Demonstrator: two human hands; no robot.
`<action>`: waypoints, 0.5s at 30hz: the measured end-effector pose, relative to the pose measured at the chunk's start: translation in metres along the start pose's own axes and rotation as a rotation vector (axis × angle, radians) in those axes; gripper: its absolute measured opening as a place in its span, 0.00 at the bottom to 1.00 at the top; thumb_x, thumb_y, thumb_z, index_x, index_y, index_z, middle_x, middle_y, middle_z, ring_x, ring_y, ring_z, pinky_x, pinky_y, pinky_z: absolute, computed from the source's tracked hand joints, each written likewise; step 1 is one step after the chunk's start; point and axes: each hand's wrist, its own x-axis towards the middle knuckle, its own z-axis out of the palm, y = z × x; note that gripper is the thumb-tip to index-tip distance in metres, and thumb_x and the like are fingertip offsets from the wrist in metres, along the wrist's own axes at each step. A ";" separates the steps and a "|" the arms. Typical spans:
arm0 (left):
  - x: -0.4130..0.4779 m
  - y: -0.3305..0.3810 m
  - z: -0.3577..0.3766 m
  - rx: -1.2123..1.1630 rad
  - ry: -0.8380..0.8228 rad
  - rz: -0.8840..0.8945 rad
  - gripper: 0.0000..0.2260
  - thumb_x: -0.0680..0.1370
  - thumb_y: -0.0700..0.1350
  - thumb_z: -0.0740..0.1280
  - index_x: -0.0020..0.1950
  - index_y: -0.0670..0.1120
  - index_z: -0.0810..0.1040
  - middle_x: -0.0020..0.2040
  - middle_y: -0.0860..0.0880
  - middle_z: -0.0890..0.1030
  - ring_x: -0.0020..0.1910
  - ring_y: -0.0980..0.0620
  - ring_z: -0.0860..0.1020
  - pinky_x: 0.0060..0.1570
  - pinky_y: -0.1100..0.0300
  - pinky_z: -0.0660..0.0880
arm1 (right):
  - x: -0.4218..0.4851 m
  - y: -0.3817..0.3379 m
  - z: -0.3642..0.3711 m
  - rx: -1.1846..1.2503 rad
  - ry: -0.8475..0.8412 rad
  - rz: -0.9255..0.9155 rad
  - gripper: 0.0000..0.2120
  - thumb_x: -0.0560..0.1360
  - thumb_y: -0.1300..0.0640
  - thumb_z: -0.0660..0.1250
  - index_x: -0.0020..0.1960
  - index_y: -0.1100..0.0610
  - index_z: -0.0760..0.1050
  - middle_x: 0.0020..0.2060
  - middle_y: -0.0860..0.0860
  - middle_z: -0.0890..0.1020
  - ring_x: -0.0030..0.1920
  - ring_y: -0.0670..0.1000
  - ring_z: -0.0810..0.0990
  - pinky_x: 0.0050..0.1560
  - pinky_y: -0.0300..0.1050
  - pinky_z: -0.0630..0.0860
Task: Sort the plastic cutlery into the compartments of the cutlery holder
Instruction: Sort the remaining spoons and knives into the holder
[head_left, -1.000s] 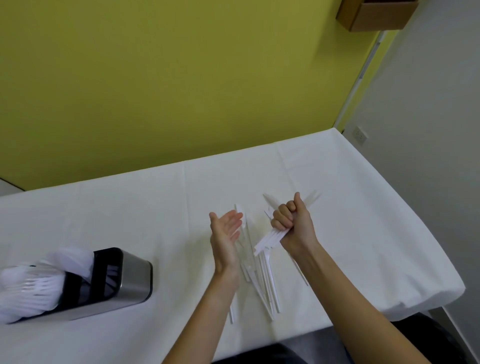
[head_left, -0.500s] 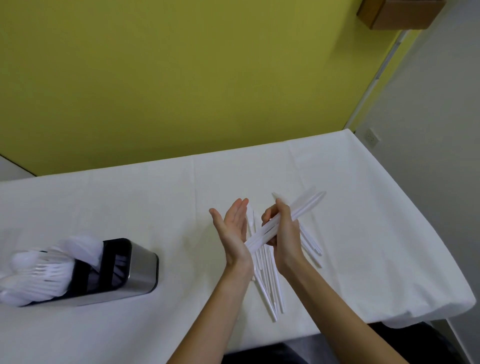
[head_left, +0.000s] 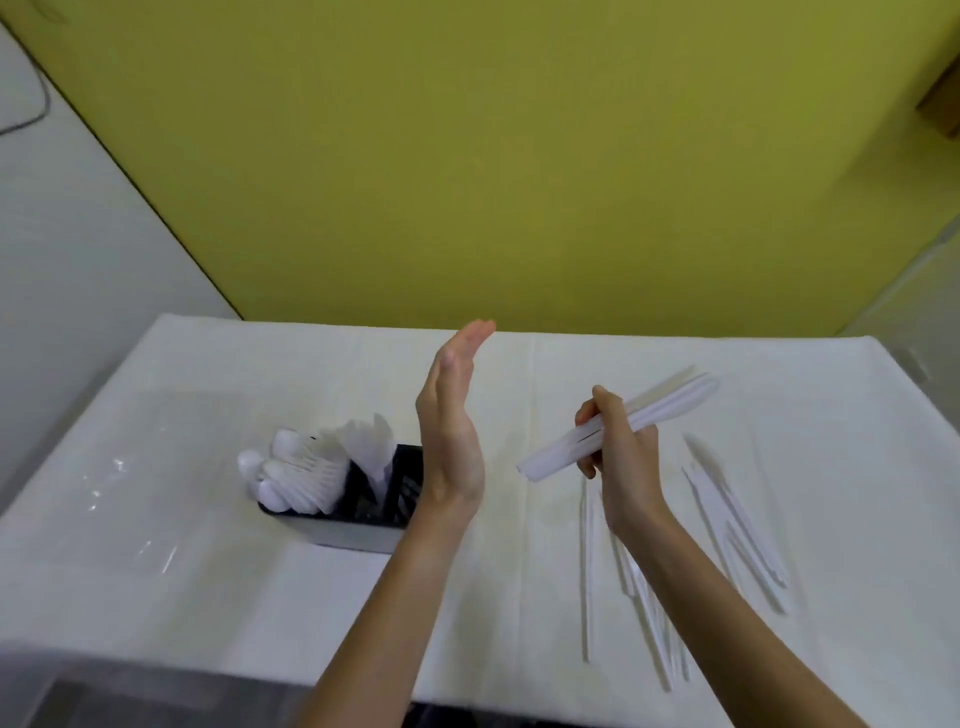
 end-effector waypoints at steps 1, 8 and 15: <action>0.005 0.009 -0.018 0.038 0.018 0.043 0.23 0.75 0.63 0.51 0.60 0.53 0.75 0.65 0.49 0.78 0.68 0.57 0.71 0.70 0.58 0.64 | -0.004 0.001 0.015 -0.023 -0.031 -0.015 0.17 0.78 0.57 0.60 0.31 0.59 0.69 0.24 0.51 0.70 0.21 0.48 0.65 0.23 0.38 0.61; 0.022 0.035 -0.128 0.263 0.160 0.084 0.26 0.76 0.62 0.51 0.61 0.48 0.78 0.63 0.51 0.79 0.66 0.59 0.72 0.68 0.61 0.64 | -0.038 0.023 0.102 -0.121 -0.213 -0.121 0.17 0.78 0.58 0.64 0.31 0.61 0.73 0.24 0.52 0.73 0.24 0.49 0.69 0.24 0.38 0.66; 0.025 0.014 -0.192 0.391 0.202 -0.141 0.20 0.84 0.52 0.51 0.64 0.45 0.77 0.65 0.52 0.76 0.64 0.59 0.70 0.51 0.77 0.64 | -0.060 0.058 0.134 -0.372 -0.250 -0.236 0.13 0.75 0.58 0.68 0.33 0.59 0.75 0.28 0.52 0.79 0.28 0.44 0.76 0.29 0.34 0.70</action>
